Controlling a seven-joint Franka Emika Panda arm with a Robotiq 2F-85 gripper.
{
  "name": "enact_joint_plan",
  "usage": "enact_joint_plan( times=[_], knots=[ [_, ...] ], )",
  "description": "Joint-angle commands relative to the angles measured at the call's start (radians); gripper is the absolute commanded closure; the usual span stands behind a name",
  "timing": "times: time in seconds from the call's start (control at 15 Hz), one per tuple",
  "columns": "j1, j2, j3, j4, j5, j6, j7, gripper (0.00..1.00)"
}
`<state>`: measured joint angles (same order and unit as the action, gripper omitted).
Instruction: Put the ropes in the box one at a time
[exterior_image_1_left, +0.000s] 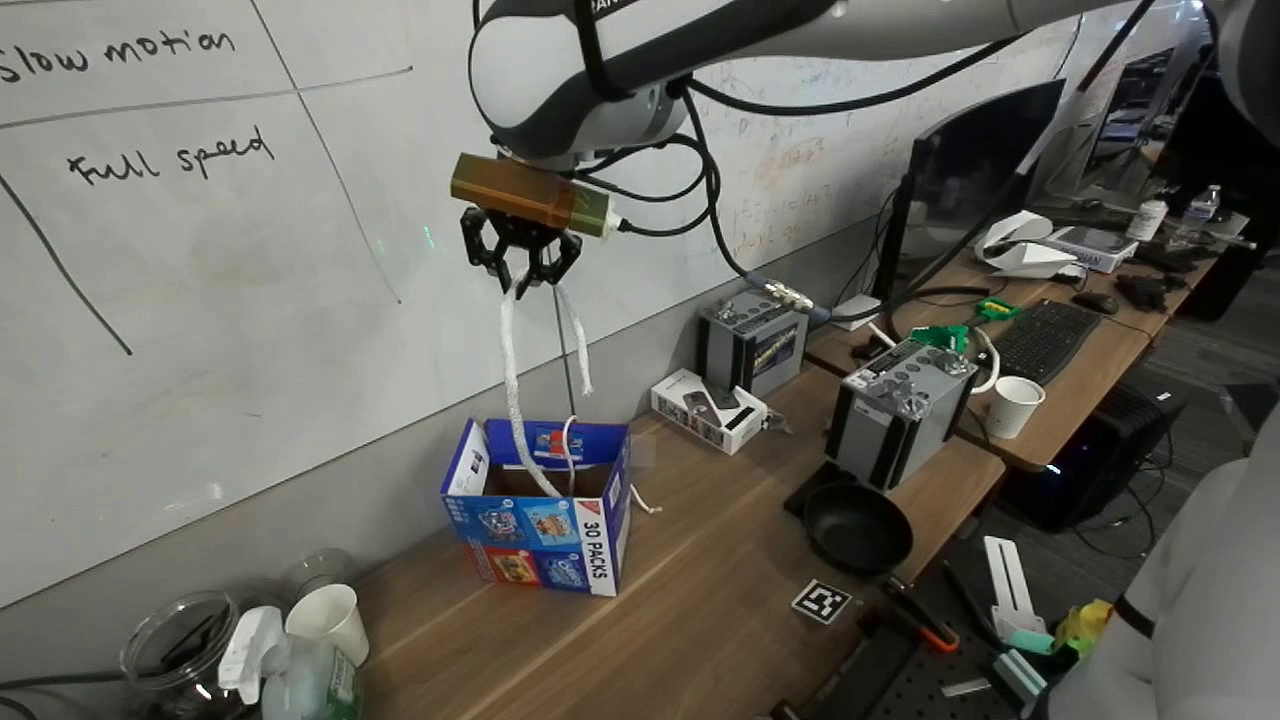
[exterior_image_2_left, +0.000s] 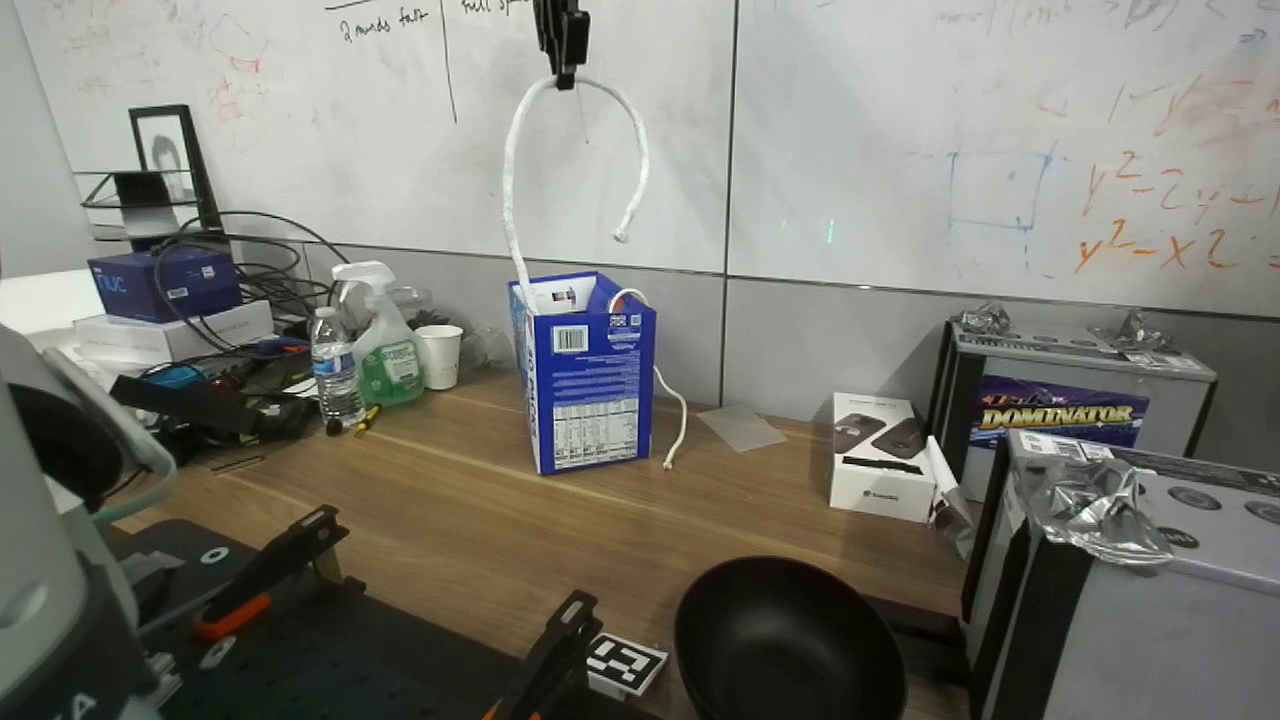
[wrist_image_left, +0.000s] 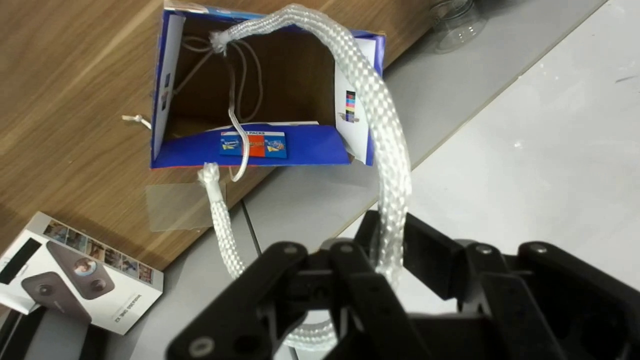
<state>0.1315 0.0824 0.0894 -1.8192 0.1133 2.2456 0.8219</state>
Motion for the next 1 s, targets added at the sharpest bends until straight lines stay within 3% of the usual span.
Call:
enact_joint_plan(
  times=[0.0, 0.93],
  knots=[
    [0.000, 0.014, 0.004, -0.033, 0.024, 0.034, -0.009, 0.93],
    [-0.017, 0.159, -0.001, -0.054, 0.138, 0.063, -0.110, 0.93]
  ],
)
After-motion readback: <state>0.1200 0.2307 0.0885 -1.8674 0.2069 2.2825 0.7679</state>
